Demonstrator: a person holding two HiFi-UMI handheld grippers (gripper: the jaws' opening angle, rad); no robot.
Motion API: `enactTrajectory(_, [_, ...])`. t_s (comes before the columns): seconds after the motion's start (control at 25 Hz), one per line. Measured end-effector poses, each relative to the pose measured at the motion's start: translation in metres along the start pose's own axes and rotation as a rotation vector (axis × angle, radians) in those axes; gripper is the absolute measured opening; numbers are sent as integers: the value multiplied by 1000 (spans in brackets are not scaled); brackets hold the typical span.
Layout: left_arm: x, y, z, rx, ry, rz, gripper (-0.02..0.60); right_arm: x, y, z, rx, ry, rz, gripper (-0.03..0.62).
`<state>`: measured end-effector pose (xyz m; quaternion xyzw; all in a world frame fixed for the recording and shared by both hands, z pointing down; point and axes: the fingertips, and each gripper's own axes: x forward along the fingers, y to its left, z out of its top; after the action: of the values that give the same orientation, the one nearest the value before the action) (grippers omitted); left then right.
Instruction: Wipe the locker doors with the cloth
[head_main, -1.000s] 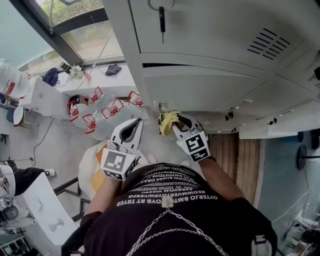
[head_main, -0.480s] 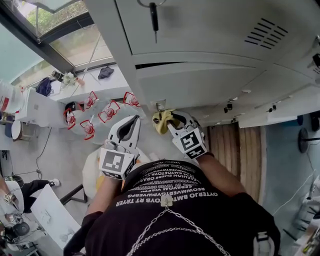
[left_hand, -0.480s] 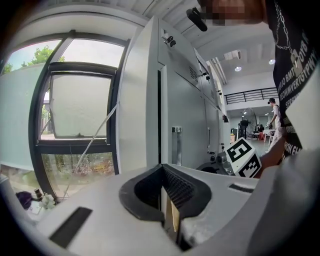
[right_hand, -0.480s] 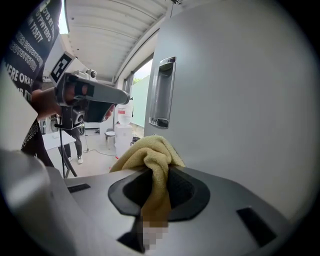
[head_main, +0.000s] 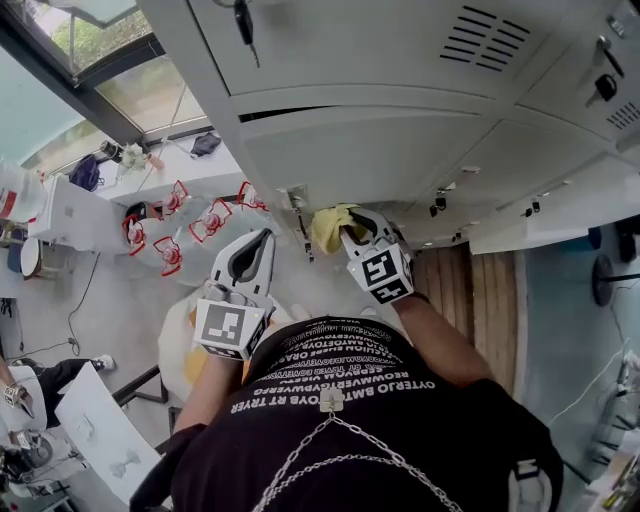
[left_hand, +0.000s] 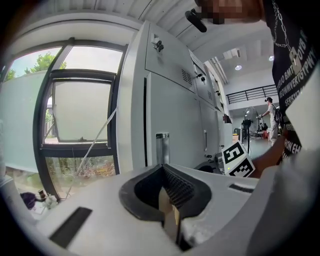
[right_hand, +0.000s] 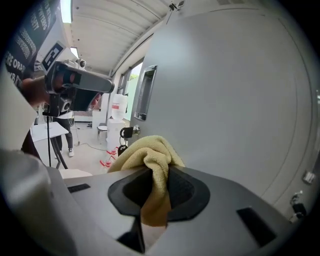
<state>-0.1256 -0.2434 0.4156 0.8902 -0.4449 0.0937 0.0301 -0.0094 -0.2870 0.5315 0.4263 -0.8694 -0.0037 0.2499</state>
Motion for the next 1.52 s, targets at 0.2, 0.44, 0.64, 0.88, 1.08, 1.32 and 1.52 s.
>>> enactTrajectory(0.2, [-3,-22,7,0,-13,36,5,-18,-34,-24,14,20,-54,69])
enactTrajectory(0.44, [-7,-54,11,-1,-10,79,5,-43,-79,-61,61,58,-115,74])
enactTrajectory(0.64, [-15,-83,5,-25,5,130,5,-55,-104,-86,90,92,-129,74])
enactTrajectory(0.88, [-40,-103,-14,-41,54,220,6,-88,-115,-98,101,68,-94,71])
enactTrajectory(1.08, [-58,-108,-16,-39,54,244,6,-144,-115,-83,136,-3,-76,71])
enactTrajectory(1.32, [-78,-92,20,37,-36,235,6,-214,-105,-13,101,-166,-148,67])
enactTrajectory(1.52, [-124,-72,38,76,-76,230,5,-259,-66,39,72,-246,-219,67])
